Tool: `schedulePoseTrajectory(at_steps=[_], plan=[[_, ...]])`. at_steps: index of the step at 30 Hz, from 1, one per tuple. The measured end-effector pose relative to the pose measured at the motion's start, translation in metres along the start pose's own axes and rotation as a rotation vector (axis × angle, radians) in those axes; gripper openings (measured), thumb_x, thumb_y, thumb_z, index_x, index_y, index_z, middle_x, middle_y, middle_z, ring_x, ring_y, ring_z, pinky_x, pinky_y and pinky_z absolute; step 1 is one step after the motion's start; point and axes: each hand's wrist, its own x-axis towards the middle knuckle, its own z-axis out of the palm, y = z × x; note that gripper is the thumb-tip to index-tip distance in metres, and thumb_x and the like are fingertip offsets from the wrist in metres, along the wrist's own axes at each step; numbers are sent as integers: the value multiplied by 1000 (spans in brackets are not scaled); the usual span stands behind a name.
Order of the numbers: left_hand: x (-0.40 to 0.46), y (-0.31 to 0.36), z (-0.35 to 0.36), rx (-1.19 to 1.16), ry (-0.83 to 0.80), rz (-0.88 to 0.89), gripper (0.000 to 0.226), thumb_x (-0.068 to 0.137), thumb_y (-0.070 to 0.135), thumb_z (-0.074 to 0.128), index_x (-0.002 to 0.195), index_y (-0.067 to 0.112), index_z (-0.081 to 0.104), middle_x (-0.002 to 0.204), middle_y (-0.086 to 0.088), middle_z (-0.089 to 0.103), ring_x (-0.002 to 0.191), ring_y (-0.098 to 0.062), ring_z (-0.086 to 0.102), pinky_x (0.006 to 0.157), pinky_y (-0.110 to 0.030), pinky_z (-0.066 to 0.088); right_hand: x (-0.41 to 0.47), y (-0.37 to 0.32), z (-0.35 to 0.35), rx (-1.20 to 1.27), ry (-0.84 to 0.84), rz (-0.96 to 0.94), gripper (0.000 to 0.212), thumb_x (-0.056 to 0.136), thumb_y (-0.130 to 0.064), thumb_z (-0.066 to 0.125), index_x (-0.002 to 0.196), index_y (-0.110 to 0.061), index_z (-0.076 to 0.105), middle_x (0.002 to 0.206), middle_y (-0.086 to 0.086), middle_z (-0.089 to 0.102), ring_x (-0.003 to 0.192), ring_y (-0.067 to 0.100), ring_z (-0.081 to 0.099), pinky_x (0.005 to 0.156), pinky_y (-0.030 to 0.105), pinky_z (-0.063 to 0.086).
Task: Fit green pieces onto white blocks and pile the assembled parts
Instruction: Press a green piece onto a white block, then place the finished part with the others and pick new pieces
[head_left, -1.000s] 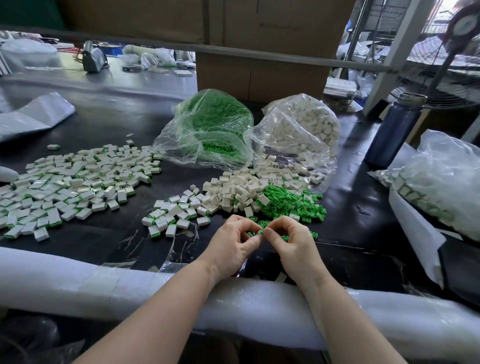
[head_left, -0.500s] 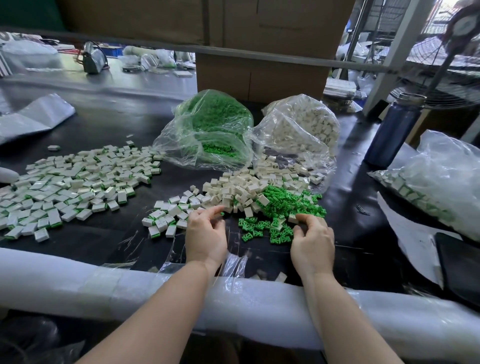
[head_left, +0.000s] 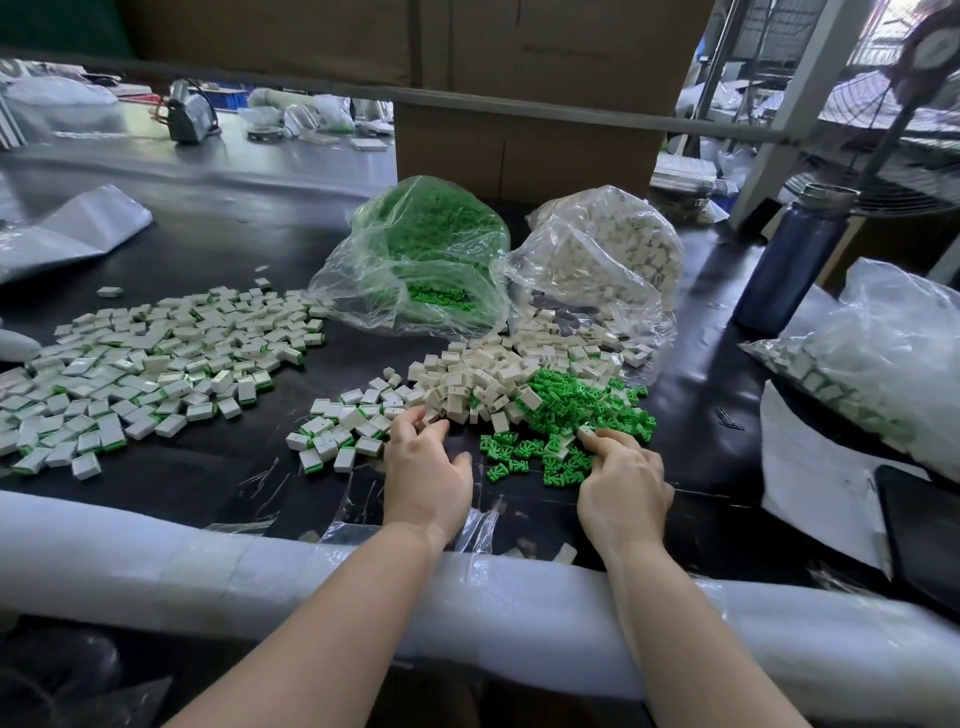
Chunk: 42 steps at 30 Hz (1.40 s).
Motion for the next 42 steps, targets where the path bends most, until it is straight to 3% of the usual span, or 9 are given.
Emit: schedulePoseTrajectory(at_steps=[6, 9, 12, 14, 16, 22, 26, 32, 42], plan=[[-2, 1, 0, 48, 45, 55, 43, 89, 17, 59, 130, 9, 51, 142, -5, 30, 133, -22, 24, 110, -29, 21, -4, -2, -3, 51, 47, -103, 36, 93, -1, 44, 115, -18, 66, 126, -12, 54, 113, 15, 37, 90, 30, 25], [-4, 2, 0, 43, 96, 143, 36, 87, 16, 61, 123, 15, 58, 133, -2, 39, 125, -20, 29, 107, -24, 22, -10, -9, -7, 216, 20, -285, 28, 94, -3, 49, 109, -15, 69, 112, -11, 60, 103, 11, 40, 90, 14, 30], [-7, 5, 1, 39, 84, 273, 37, 87, 10, 59, 123, 20, 59, 126, 1, 45, 118, -16, 34, 99, -13, 18, -17, -17, -10, 296, -131, -415, 26, 90, 1, 54, 103, -13, 71, 104, -13, 59, 105, 10, 45, 88, 1, 29], [-8, 7, 1, 23, 16, 349, 43, 88, 4, 55, 127, 22, 56, 126, 4, 49, 116, -14, 38, 102, -10, 17, -19, -20, -12, 330, -209, -452, 25, 89, 1, 56, 101, -14, 72, 103, -13, 59, 105, 9, 47, 89, 2, 30], [-9, 8, 1, -4, -78, 390, 45, 88, 1, 53, 127, 22, 56, 124, 5, 55, 115, -15, 44, 106, -19, 28, -21, -22, -13, 357, -252, -466, 26, 89, 1, 57, 100, -16, 73, 101, -15, 60, 106, 8, 49, 91, 3, 32], [-7, 8, 2, -126, -100, 324, 23, 85, 4, 62, 106, 12, 68, 101, -1, 66, 93, -13, 61, 86, -13, 42, -21, -22, -13, 348, -294, -458, 24, 88, 1, 56, 95, -15, 73, 98, -12, 64, 107, 10, 50, 95, 13, 36], [-3, 4, 2, -206, -66, 193, 15, 84, 8, 65, 97, 14, 69, 85, 3, 68, 81, -10, 62, 77, -9, 43, -19, -19, -6, 120, -200, -506, 23, 91, -10, 56, 107, -18, 69, 110, -6, 60, 110, 15, 46, 98, 27, 35], [-1, 2, 3, -232, -76, 162, 12, 85, 12, 65, 95, 17, 69, 75, 15, 61, 76, -2, 58, 68, 3, 39, -20, -20, 1, -226, -238, -564, 35, 99, -31, 39, 129, -43, 50, 138, -9, 40, 126, 16, 29, 101, 34, 24], [0, 2, 3, -351, -158, 136, 8, 85, 13, 66, 90, 19, 67, 80, 6, 66, 78, -6, 60, 75, -8, 45, -19, -18, 0, -110, -116, -514, 12, 86, -29, 62, 94, -20, 63, 109, -7, 53, 107, 15, 41, 87, 28, 27]])
